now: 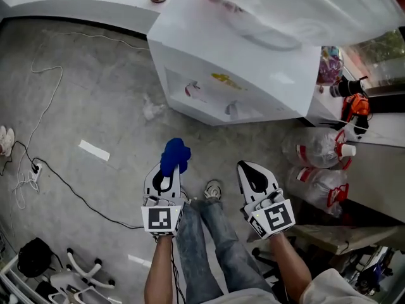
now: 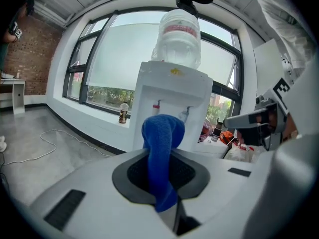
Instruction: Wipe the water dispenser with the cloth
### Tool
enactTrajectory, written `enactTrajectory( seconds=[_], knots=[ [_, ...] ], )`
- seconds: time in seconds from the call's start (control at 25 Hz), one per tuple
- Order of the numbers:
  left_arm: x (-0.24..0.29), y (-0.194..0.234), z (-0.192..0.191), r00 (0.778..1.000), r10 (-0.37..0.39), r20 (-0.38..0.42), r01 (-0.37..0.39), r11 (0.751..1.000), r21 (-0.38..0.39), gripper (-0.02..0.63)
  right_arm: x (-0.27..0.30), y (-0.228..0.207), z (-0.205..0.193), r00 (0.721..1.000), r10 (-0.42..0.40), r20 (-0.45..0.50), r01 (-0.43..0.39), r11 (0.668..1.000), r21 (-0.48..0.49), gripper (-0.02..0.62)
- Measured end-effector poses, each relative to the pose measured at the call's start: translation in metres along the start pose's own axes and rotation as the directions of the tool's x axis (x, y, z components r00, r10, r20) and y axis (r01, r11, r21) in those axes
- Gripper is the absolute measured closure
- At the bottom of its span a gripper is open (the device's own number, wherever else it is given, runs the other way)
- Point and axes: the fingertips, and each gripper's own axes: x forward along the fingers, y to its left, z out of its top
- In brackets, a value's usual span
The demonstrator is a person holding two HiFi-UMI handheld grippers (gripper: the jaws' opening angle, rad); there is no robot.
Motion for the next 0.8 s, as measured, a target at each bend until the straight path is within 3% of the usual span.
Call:
enactTrajectory(
  seconds=[0.52, 0.68, 0.8],
  knots=[
    [0.143, 0.058, 0.030, 1.000, 0.021, -0.015, -0.018, 0.991, 0.133, 0.554, 0.001, -0.028, -0.002, 1.000, -0.018, -0.017, 0.018, 1.000, 0.018, 0.580],
    [0.163, 0.073, 0.046, 0.998, 0.062, 0.011, -0.063, 0.993, 0.098, 0.553, -0.001, -0.037, -0.005, 0.999, -0.033, -0.028, 0.034, 0.999, 0.031, 0.580],
    [0.171, 0.071, 0.050, 0.998, 0.058, 0.011, -0.059, 0.991, 0.117, 0.554, 0.000, -0.038, -0.005, 0.999, -0.034, -0.027, 0.035, 0.999, 0.040, 0.580]
  ],
)
